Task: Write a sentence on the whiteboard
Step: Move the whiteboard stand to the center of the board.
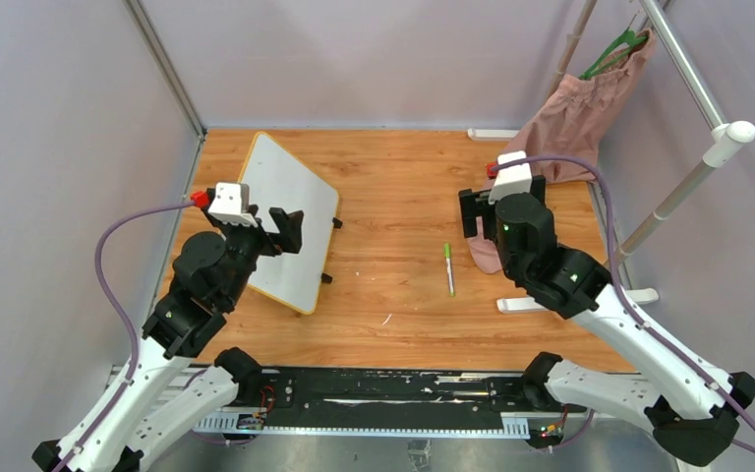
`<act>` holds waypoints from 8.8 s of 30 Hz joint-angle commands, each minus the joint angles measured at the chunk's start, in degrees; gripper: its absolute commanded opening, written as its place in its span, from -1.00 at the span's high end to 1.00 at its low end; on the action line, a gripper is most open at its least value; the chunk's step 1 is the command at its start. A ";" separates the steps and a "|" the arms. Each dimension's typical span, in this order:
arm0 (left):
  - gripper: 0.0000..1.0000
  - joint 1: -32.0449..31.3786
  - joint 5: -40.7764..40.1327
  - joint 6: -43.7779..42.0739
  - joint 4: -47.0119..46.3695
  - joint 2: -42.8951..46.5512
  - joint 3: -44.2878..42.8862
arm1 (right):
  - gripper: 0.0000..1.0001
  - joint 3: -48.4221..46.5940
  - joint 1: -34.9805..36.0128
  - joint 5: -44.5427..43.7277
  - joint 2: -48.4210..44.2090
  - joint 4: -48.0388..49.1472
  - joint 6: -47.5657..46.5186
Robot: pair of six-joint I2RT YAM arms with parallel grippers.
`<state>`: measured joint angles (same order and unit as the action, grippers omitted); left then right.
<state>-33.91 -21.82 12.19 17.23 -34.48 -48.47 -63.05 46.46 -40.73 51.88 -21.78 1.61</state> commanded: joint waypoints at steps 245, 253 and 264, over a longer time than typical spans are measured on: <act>-1.00 -0.21 7.18 0.94 -0.97 3.22 8.37 | 0.05 23.87 -13.19 30.97 30.23 16.46 19.95; -1.00 -0.26 4.78 0.65 -0.58 5.12 8.82 | 0.37 23.91 -13.23 32.38 32.18 14.98 20.21; -1.00 -0.23 5.10 1.51 -0.19 4.65 8.72 | -0.26 24.85 -13.22 32.13 27.24 14.81 21.31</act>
<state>-33.93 -16.12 13.69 18.11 -29.78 -39.72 -38.79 33.69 -8.32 82.65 -4.43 21.98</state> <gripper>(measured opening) 0.996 0.591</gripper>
